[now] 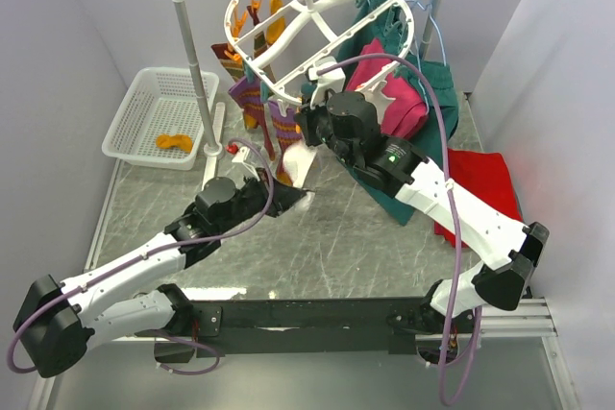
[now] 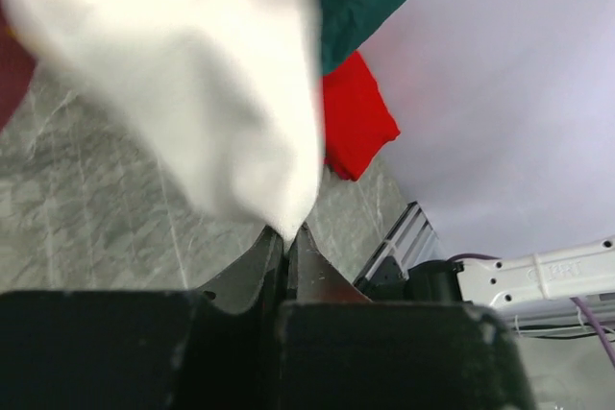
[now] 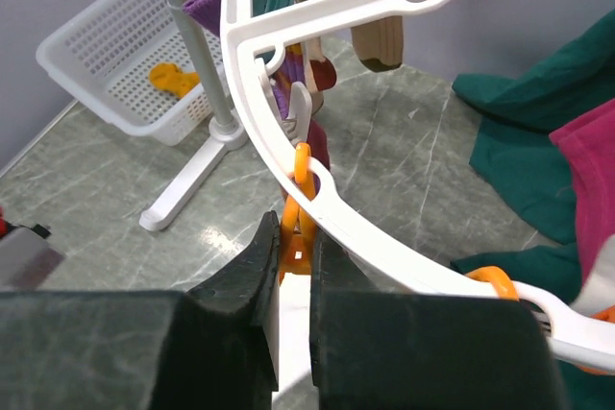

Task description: Remove the socks clipped to the hanger

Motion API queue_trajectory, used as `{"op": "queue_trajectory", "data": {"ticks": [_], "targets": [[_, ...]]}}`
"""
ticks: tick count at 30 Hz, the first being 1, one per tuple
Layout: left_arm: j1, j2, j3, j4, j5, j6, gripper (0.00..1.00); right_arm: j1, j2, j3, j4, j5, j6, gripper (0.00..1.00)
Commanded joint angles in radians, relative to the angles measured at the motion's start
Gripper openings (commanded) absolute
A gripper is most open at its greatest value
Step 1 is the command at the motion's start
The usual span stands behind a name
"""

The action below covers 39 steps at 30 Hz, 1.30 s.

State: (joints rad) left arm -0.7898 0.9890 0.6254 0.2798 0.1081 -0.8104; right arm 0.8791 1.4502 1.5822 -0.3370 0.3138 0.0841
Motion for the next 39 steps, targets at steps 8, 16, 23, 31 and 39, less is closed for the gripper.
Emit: {"op": "queue_trajectory", "data": {"ticks": [8,16,23,31,39], "targets": [[0.094,-0.029,0.0,-0.326,-0.195,-0.073,0.01,0.004,-0.022,-0.056,0.059,-0.018,-0.021,0.01],[0.61,-0.075,0.075,-0.435,-0.038,-0.058,0.01,0.004,-0.042,-0.123,0.087,-0.054,-0.009,0.01],[0.988,0.129,0.246,-0.334,0.12,-0.073,0.01,0.004,-0.059,-0.145,0.099,-0.076,-0.001,0.01],[1.123,0.63,0.647,-0.381,0.243,-0.042,0.01,0.001,-0.06,-0.145,0.104,-0.093,0.0,0.02],[1.138,0.887,0.847,-0.465,0.317,-0.024,0.12,0.001,-0.048,-0.123,0.089,-0.119,0.016,0.02]]}}
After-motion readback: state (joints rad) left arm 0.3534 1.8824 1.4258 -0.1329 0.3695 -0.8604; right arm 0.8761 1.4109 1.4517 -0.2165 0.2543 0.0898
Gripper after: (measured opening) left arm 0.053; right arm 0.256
